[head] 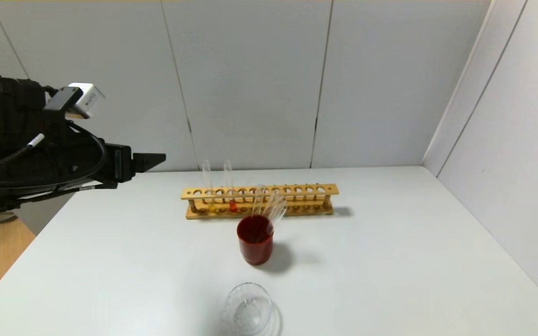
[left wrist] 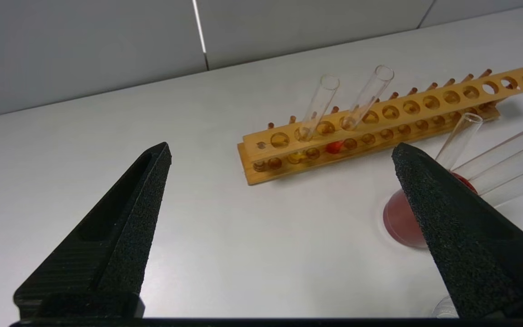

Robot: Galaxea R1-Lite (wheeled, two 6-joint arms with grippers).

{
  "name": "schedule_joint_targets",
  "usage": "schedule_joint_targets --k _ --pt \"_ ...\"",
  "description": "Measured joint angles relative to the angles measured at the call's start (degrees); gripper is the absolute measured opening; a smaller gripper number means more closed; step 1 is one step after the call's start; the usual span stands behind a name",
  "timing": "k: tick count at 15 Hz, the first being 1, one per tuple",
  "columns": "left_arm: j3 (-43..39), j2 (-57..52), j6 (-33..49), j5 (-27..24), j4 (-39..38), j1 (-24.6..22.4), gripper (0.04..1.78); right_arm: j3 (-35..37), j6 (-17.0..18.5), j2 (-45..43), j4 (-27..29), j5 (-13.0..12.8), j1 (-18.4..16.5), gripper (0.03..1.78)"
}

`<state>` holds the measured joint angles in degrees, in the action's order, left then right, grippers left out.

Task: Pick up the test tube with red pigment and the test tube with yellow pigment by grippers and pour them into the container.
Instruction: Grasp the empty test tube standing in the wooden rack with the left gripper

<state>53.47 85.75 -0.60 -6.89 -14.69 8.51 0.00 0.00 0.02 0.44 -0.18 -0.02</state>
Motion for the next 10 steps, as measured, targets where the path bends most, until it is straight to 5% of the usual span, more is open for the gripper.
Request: schedule_joint_targets --k 6,10 --pt "-0.7 7.5 -0.2 -2.0 -7.7 1.0 1.72 0.0 0.0 0.0 0.0 0.0 0.0 1.7" --pt "-0.5 8.9 0.0 -10.6 -8.1 0.2 1.72 0.0 0.0 0.0 0.0 0.0 0.0 1.7"
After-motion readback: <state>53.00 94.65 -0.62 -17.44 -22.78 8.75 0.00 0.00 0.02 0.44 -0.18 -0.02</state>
